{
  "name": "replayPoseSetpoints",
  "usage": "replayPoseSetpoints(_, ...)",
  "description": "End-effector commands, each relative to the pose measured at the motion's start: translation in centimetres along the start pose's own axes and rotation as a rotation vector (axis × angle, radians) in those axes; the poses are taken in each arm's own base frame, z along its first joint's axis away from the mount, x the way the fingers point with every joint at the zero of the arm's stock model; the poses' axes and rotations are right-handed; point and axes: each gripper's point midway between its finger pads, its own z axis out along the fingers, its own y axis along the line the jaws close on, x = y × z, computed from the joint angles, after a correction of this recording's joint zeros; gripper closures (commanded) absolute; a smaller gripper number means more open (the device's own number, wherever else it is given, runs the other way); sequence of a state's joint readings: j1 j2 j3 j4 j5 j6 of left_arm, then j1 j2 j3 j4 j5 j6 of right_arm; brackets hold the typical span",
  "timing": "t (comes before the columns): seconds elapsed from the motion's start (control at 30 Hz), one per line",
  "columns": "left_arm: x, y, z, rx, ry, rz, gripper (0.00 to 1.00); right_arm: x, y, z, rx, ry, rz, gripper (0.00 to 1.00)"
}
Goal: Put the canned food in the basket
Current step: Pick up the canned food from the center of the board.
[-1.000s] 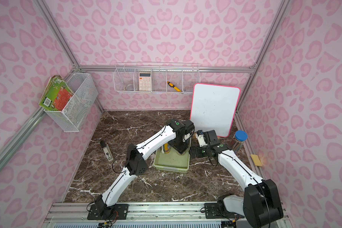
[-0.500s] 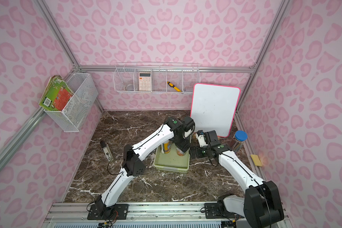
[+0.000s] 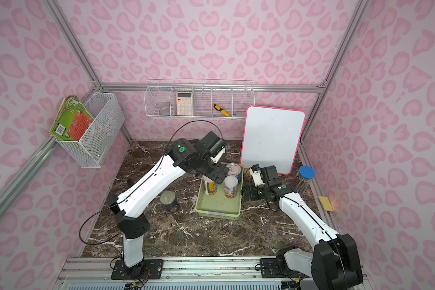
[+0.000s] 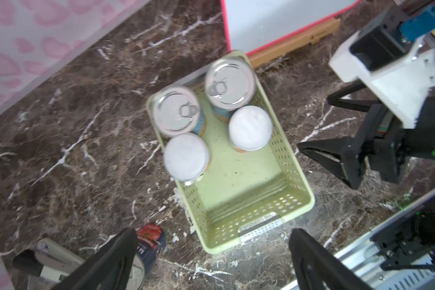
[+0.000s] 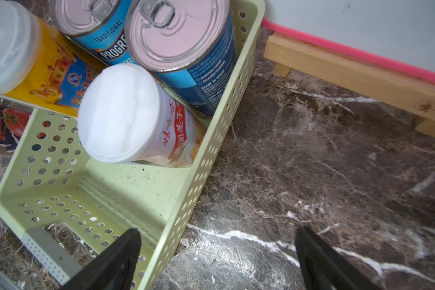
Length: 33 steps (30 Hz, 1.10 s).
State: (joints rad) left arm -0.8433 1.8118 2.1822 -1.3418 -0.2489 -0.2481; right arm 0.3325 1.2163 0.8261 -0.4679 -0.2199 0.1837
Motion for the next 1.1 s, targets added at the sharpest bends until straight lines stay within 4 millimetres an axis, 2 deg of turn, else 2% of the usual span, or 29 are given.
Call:
replayPoseSetpoints(0.0,4.2,6.0,-1.2,-0.144,0.029,-0.176,0.01,-0.1,0.1,-0.1,-0.001,-0.004,0.008,0.01)
replayPoseSetpoints(0.07,8.4,8.6,0.0,-0.118,0.083,-0.3,0.01,0.0,0.3,0.0,-0.018,-0.003,0.004,0.01)
replayPoseSetpoints(0.13,12.1,9.9,1.4,-0.088,0.156,-0.388,0.0,0.0,0.5,0.1,-0.03,0.001,0.0,0.01)
replayPoseSetpoints(0.2,14.9,9.9,3.1,-0.066,0.226,-0.417,0.01,0.0,0.6,0.2,-0.034,0.006,-0.003,0.01)
replayPoseSetpoints(0.27,16.4,9.9,4.6,-0.056,0.264,-0.441,0.01,0.0,0.5,0.3,-0.035,0.006,-0.002,0.01)
replayPoseSetpoints(0.5,18.8,11.0,8.4,-0.052,0.359,-0.521,0.01,0.3,0.7,0.6,-0.045,0.017,-0.003,0.01)
replayPoseSetpoints(0.8,20.1,12.3,12.3,-0.062,0.44,-0.563,0.01,0.6,0.8,0.9,-0.058,0.028,-0.009,0.01)
replayPoseSetpoints(0.93,21.4,12.7,13.3,-0.079,0.477,-0.585,0.0,0.6,0.8,0.9,-0.059,0.028,-0.01,0.01)
replayPoseSetpoints(1.07,21.8,13.0,14.1,-0.09,0.485,-0.584,0.01,0.6,0.7,1.0,-0.057,0.03,-0.014,0.01)
